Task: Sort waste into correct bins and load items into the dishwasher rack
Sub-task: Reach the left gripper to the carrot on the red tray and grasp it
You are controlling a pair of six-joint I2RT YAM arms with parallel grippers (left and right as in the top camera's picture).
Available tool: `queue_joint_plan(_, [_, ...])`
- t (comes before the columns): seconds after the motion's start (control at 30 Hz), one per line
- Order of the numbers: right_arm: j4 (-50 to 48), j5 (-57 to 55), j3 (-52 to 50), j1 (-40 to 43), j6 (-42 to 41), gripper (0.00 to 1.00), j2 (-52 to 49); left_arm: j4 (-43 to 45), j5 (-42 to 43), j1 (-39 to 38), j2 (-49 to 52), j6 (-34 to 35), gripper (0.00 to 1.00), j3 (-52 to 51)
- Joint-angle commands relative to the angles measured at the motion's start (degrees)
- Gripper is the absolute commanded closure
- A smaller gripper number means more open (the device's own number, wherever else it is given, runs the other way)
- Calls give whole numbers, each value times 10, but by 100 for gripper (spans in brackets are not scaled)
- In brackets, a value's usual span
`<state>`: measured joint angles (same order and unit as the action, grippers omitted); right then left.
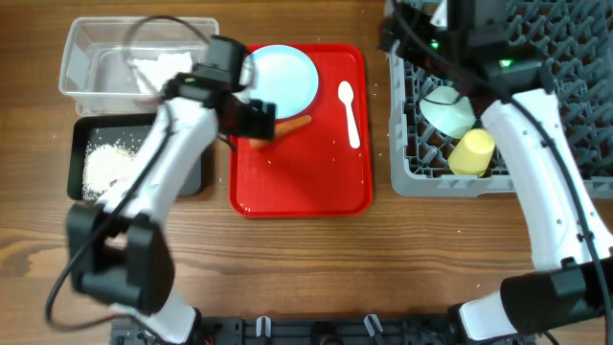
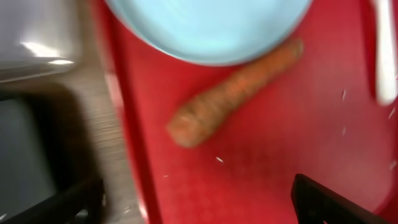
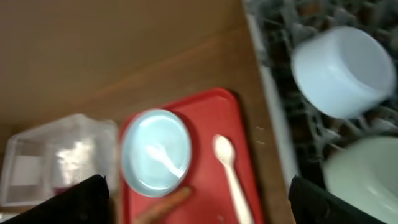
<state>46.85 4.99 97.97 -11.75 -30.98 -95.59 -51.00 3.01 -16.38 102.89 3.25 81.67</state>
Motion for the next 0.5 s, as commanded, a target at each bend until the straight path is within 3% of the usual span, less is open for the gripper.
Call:
queue_joint_plan(0.0, [48,-3,-4,11,53,4,-12,5,19,-30,73,-85,6,1])
queue_joint_plan(0.47, [76,-7,-6,11,70,4,-12,123,2,-50,142,-106,1,1])
